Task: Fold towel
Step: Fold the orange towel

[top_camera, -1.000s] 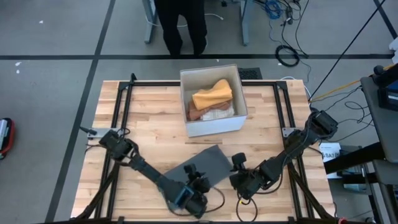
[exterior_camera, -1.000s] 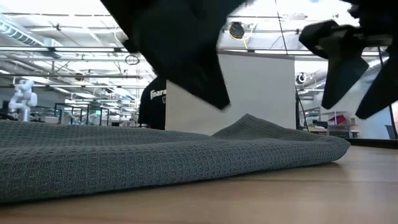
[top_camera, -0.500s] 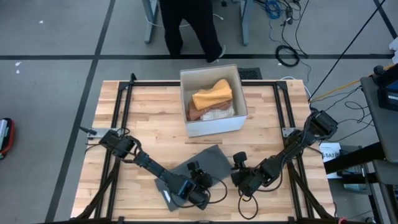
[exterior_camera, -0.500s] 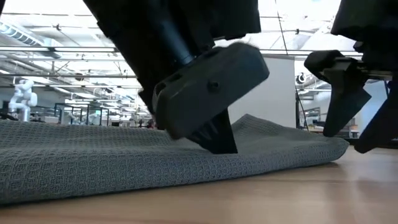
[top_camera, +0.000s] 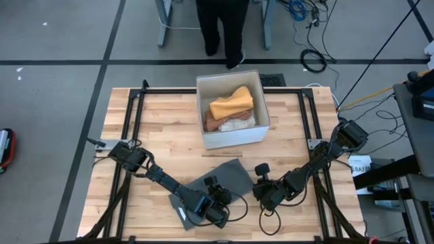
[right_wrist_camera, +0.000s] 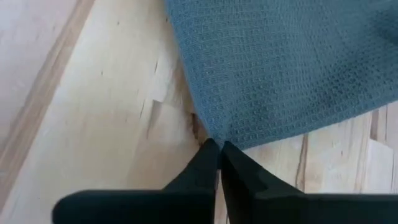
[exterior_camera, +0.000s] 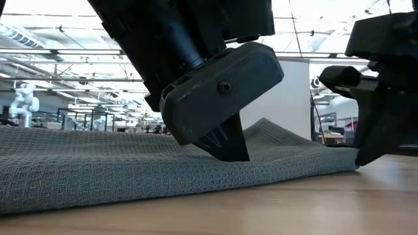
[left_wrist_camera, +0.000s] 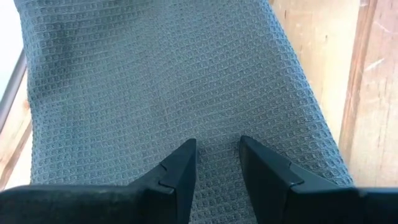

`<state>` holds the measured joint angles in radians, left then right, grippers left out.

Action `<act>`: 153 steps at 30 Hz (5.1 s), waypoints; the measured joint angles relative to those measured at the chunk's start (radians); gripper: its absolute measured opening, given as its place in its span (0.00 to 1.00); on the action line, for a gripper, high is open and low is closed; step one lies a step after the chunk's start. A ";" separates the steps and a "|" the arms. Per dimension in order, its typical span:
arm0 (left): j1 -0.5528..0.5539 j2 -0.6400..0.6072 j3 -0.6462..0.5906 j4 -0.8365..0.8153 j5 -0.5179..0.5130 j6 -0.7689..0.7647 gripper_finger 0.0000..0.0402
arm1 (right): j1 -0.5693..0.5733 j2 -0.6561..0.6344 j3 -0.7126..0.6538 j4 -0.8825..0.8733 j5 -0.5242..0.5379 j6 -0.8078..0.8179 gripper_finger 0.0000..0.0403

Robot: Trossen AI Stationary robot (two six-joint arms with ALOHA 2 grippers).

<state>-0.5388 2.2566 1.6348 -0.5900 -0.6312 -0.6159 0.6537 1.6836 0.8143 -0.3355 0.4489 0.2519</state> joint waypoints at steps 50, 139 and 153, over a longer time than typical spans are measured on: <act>-0.013 0.001 0.152 -0.147 0.117 0.014 0.33 | 0.060 0.195 0.208 0.435 0.174 -0.499 0.00; -0.130 0.000 0.088 -0.419 0.102 -0.268 0.33 | -0.093 0.183 0.207 0.191 0.215 -0.210 0.34; -0.130 0.000 0.088 -0.418 0.123 -0.265 0.33 | -0.138 0.229 0.207 0.513 0.050 -0.356 0.27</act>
<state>-0.6689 2.2566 1.7229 -1.0078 -0.5079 -0.8806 0.5154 1.9123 1.0214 0.1779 0.4988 -0.1043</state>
